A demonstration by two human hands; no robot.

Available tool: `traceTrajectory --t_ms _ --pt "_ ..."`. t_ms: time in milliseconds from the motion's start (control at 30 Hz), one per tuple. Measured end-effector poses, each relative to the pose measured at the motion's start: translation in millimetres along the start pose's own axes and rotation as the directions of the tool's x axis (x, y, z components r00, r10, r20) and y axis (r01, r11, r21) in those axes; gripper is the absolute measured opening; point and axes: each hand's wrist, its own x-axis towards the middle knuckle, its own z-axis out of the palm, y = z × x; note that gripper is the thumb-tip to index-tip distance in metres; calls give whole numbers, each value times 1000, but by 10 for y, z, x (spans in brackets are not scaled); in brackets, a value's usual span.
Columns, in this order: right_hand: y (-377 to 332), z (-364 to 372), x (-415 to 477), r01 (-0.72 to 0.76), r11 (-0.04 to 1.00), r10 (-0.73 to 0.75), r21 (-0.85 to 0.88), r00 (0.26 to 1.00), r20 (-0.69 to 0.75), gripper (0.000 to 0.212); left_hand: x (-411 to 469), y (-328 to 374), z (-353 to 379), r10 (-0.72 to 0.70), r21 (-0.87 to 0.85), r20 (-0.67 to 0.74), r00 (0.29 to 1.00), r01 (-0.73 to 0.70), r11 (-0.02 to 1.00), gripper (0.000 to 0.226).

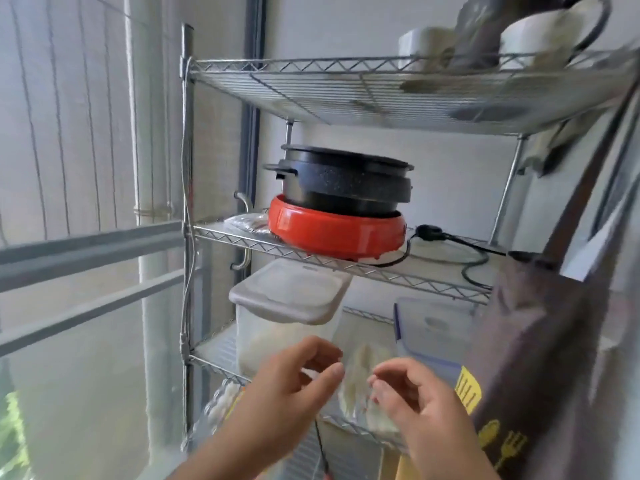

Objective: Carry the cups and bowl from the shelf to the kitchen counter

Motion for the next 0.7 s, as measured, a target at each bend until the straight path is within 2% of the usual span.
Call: traceTrajectory --t_ms 200,300,433,533,700 --pt "-434 -388 623 199 979 -204 -41 960 -191 19 759 506 -106 211 65 -55 976 -207 976 17" --pt "-765 -633 932 314 946 -324 -79 907 -271 7 1164 799 -160 310 122 -57 949 -302 945 16" --pt "-1202 -982 1338 420 892 -451 -166 816 -362 9 1674 1250 -223 428 214 -56 902 -408 888 19" --pt "-1487 -1217 1639 448 854 -521 -265 732 -439 16 2040 1581 -264 522 213 -87 849 -496 842 16" --pt "-1908 -1597 2115 404 745 -663 -531 535 -523 21 2590 2083 -312 659 269 -144 738 -612 744 6"
